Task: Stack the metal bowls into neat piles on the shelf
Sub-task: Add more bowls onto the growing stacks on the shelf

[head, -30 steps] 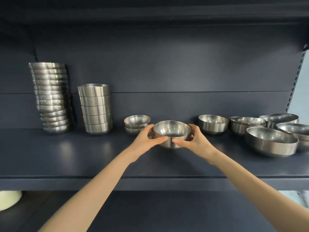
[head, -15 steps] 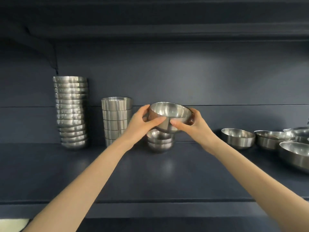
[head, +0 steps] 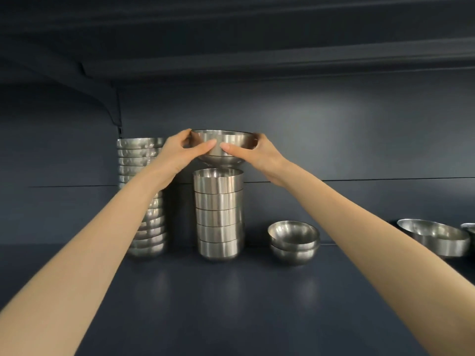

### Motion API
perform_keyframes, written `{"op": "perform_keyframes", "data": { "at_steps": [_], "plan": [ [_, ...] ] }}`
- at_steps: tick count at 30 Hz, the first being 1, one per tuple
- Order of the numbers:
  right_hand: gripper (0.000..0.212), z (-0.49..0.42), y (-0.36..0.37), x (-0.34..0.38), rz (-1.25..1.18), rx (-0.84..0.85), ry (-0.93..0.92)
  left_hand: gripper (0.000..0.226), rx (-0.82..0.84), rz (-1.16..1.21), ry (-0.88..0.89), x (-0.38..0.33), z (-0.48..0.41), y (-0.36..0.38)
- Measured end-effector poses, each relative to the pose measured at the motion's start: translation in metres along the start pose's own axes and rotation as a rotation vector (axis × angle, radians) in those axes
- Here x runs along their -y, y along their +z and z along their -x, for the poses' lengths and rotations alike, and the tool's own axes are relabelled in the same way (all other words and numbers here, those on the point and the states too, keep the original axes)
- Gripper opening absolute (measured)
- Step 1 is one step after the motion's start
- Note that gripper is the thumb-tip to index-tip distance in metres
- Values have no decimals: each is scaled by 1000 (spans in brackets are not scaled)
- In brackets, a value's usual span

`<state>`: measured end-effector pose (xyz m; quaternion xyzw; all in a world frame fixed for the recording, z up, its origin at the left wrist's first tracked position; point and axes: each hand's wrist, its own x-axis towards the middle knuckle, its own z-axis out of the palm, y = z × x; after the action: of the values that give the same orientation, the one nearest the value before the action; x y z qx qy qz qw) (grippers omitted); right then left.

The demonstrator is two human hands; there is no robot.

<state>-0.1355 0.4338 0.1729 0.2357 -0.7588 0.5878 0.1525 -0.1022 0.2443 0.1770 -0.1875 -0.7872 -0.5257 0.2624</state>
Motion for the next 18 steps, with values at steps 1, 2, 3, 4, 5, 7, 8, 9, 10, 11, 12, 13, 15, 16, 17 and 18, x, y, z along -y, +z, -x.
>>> {"op": "perform_keyframes", "data": {
  "at_steps": [1,2,3,4,5,7,8,9,10,11,12,13,15,16,17,18],
  "plan": [
    [92,-6,3,-3,14,13,5,58,-1,18,-23,6,-2,-1],
    [94,-12,6,-7,27,24,14,60,2,34,-37,12,-4,-2],
    [95,-17,8,-11,35,32,19,66,4,42,-46,18,-6,-3],
    [95,-20,9,-15,42,35,23,75,7,41,-54,24,-9,-3],
    [94,-23,10,-20,48,35,25,83,8,30,-63,29,-10,-2],
    [93,-26,12,-28,52,36,39,72,4,2,-84,37,-13,-1],
    [93,-27,13,-32,55,40,43,60,-2,-6,-91,40,-15,0],
    [93,-28,14,-36,59,44,42,49,-14,-14,-93,44,-17,1],
    [93,-30,15,-40,64,45,39,44,-26,-20,-90,46,-18,3],
    [92,-32,15,-42,67,46,37,42,-38,-24,-91,50,-19,3],
    [92,-32,17,-44,73,48,33,43,-45,-17,-91,53,-20,4],
    [93,-33,18,-45,79,50,33,45,-49,-9,-93,56,-20,5],
    [95,-34,20,-48,82,56,39,51,-55,14,-93,62,-20,6],
    [92,-34,20,-49,82,62,38,55,-53,30,-90,64,-20,6],
    [88,-33,20,-50,86,74,40,61,-50,47,-91,66,-19,8],
    [84,-32,20,-52,90,85,42,67,-49,57,-94,67,-18,9]
  ]
}}
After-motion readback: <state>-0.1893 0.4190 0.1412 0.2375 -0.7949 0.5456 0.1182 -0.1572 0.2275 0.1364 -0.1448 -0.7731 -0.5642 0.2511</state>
